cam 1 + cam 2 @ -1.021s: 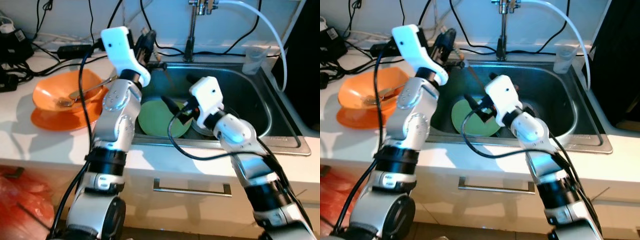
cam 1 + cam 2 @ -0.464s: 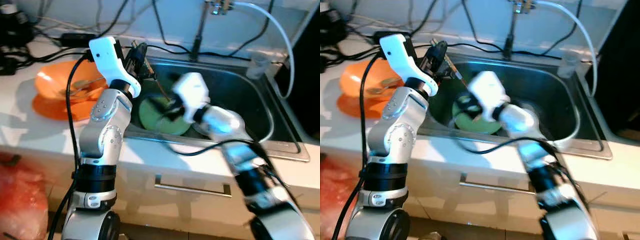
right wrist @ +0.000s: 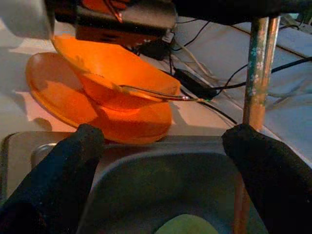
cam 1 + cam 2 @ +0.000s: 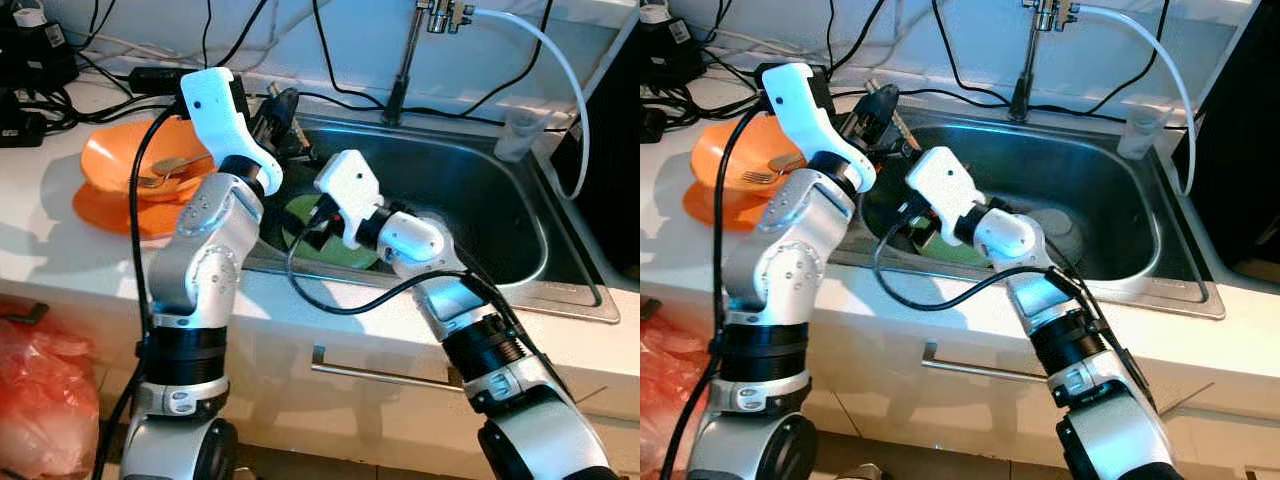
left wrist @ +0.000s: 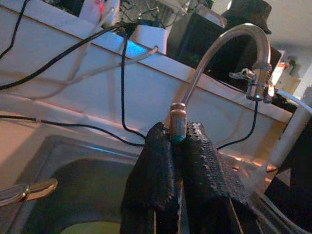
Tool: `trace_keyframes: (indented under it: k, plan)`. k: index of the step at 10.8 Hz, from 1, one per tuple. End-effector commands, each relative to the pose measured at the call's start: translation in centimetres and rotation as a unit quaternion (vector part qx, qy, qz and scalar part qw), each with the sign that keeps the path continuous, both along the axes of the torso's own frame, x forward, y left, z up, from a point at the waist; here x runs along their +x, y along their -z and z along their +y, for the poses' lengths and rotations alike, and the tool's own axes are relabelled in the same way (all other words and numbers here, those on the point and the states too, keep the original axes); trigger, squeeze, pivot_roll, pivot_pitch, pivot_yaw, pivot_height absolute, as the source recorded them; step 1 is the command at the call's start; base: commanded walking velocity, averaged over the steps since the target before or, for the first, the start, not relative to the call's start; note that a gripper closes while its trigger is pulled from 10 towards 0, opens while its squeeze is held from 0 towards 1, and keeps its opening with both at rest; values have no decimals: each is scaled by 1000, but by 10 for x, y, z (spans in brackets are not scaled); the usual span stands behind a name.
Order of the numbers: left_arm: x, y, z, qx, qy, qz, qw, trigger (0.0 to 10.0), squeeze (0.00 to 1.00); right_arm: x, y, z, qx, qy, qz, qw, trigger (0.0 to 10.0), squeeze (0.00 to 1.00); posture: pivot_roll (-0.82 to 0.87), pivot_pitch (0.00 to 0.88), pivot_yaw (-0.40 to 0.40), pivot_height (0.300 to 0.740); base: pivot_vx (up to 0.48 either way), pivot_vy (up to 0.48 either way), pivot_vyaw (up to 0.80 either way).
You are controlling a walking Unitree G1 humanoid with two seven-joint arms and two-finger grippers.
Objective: Kitchen organization
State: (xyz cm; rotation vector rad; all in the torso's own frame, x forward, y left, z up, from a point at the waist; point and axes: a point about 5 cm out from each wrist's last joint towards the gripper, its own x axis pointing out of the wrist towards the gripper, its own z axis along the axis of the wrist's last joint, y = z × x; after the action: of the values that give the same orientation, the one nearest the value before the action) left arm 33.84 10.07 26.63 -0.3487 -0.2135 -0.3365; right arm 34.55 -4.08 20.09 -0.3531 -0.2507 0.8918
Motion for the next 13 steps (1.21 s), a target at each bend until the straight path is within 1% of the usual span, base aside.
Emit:
trace_keyframes:
  k: [1,2,3,4,5,6,7,8,10,12,13]
  plan:
    - [-2,-4,0,7,4,-5,1000,431,0,5,-7,-10,-1,19,-14,1000,10000,192,68,0,-33,740,0,0,0]
    - [-1,2,6,16,-11,6,1000,353,0,5,-7,-17,-4,20,-12,1000,10000,188,64,0,-27,740,0,0,0]
    - [0,2,10,15,-13,12,1000,78,0,8,-5,-28,-17,36,-12,999,10000,192,61,0,-22,740,0,0,0]
    - [-1,-1,9,15,-6,11,1000,0,0,12,0,-37,-36,58,-12,998,10000,188,60,0,-20,740,0,0,0]
    - [-1,-2,6,16,3,11,1000,0,0,17,7,-49,-70,84,-14,994,10000,184,65,0,-17,740,0,0,0]
    - [-2,-4,5,14,7,10,1000,0,0,20,7,-53,-63,95,-8,994,10000,192,69,0,-13,740,0,0,0]
    - [-2,-5,1,5,19,10,1000,0,0,21,8,-51,-49,95,-1,994,10000,188,73,0,-11,740,0,0,0]
    - [-2,-7,-7,-5,35,9,999,39,0,21,9,-46,-33,94,2,995,10000,192,75,0,-8,740,0,0,0]
    - [-1,-8,-20,-13,58,11,998,157,0,23,9,-44,-17,98,2,995,10000,192,68,0,-1,740,0,0,0]
    - [-2,-5,-25,-14,65,17,998,314,0,25,8,-44,-11,103,3,995,10000,184,59,0,-1,740,0,0,0]
    - [-3,-7,-27,-19,70,18,997,157,0,27,7,-43,-8,104,3,995,9098,180,60,0,-3,740,0,0,0]
